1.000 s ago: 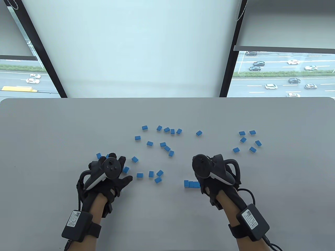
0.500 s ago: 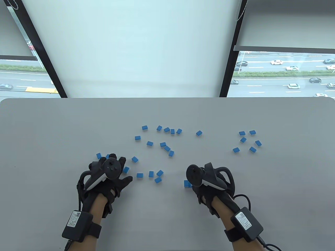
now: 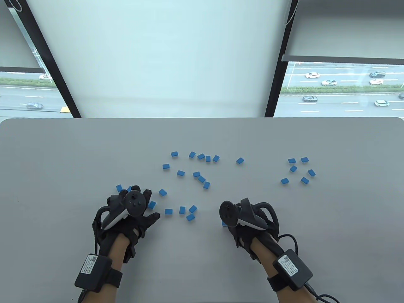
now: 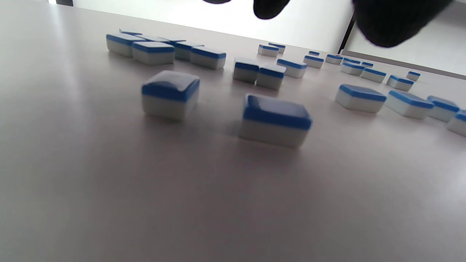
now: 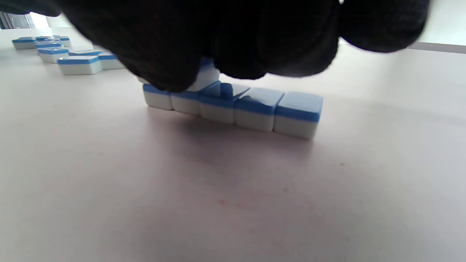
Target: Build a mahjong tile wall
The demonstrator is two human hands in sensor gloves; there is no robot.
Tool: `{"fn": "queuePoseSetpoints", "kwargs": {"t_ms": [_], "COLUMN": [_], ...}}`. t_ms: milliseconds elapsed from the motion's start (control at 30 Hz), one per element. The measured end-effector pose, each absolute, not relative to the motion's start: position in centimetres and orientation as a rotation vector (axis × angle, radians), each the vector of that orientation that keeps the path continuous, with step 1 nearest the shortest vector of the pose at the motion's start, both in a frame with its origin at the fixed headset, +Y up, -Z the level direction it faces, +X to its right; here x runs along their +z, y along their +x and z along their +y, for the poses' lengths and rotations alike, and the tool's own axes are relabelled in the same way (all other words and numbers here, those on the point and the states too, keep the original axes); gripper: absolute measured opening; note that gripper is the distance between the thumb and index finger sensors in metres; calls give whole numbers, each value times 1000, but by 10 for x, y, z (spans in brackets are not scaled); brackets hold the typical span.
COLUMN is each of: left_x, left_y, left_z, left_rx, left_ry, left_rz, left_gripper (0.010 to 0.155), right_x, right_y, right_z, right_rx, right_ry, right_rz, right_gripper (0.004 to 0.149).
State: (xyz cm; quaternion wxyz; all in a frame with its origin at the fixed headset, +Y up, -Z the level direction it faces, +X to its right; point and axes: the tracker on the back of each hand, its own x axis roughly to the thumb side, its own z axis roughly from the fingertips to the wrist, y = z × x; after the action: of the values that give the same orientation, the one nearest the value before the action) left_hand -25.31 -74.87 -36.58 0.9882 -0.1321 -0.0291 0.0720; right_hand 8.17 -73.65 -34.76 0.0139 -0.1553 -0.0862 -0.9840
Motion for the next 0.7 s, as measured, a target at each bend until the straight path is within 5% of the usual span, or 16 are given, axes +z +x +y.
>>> {"fn": "queuePoseSetpoints", "kwargs": {"t_ms": [400,700], "left_x": [-367,-367], "left_y": [-252,-252], "left_z": [-752,-749], "left_rx": [142,147], "left_ry": [-278,-264], "left_rz": [-60,-68], "left_gripper": [85,85], "right_x": [-353,-394], "right_y": [41,-20], "right_z": [-686,-712], "right_rx": [-3064,-3030], "right_ry": [-552,-383], "right_rz": [-109,-320], "right_gripper": [63,59]}}
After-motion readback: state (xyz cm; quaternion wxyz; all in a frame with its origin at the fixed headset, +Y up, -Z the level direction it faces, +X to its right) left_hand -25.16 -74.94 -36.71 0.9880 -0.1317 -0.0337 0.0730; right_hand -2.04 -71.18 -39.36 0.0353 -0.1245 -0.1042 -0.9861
